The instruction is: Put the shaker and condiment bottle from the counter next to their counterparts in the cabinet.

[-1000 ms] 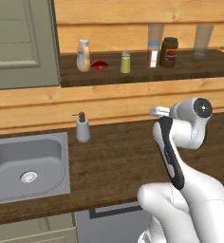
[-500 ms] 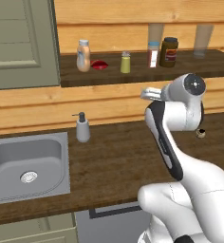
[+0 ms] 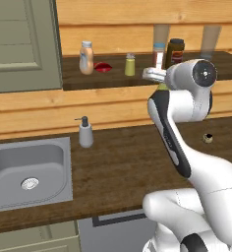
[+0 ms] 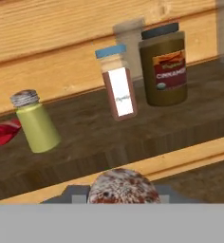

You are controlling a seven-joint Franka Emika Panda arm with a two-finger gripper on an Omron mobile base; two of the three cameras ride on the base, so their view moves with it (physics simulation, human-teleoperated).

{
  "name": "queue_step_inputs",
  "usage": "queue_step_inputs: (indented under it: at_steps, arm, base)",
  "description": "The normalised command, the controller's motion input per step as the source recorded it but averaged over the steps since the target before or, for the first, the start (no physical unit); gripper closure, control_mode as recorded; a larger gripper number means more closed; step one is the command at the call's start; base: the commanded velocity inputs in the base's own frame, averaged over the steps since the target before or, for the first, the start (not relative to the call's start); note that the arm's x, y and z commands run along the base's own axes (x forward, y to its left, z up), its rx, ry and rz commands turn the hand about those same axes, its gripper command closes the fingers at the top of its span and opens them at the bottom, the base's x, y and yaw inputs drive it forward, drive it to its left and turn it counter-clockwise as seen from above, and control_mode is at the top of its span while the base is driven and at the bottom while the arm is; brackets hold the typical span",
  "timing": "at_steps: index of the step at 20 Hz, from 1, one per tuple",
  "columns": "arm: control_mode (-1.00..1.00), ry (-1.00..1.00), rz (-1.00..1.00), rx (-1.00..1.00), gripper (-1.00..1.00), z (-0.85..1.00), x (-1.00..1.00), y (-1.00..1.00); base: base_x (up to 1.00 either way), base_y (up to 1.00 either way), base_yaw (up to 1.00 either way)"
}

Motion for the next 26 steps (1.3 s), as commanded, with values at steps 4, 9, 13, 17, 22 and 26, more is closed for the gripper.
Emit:
queue_step_inputs:
  at_steps: [4, 9, 13, 17, 22, 26]
  arm:
    - [-1.0, -0.19, -0.02, 0.0, 1.0, 0.56, -0.02, 0.23]
    - [-1.0, -0.23, 0.0, -0.07, 1.0, 0.07, 0.14, 0.1]
    - [-1.0, -0.12, 0.0, -0.05, 1.0, 0.22, 0.87, -0.06]
    - [-1.0, -0.07, 0.01, 0.0, 1.0, 0.08, 0.14, 0.22]
    - [-1.0, 0.04, 0.03, 0.0, 1.0, 0.2, 0.34, -0.02]
    - [-1.0, 0.08, 0.03, 0.0, 1.0, 0.51, 0.59, -0.18]
  base:
    - [0.0, 0.0, 0.0]
    - [0.0, 0.0, 0.0]
    - [0.0, 0.0, 0.0]
    - [0.0, 0.0, 0.0]
    - [0.0, 0.0, 0.0]
    - [0.0, 0.0, 0.0]
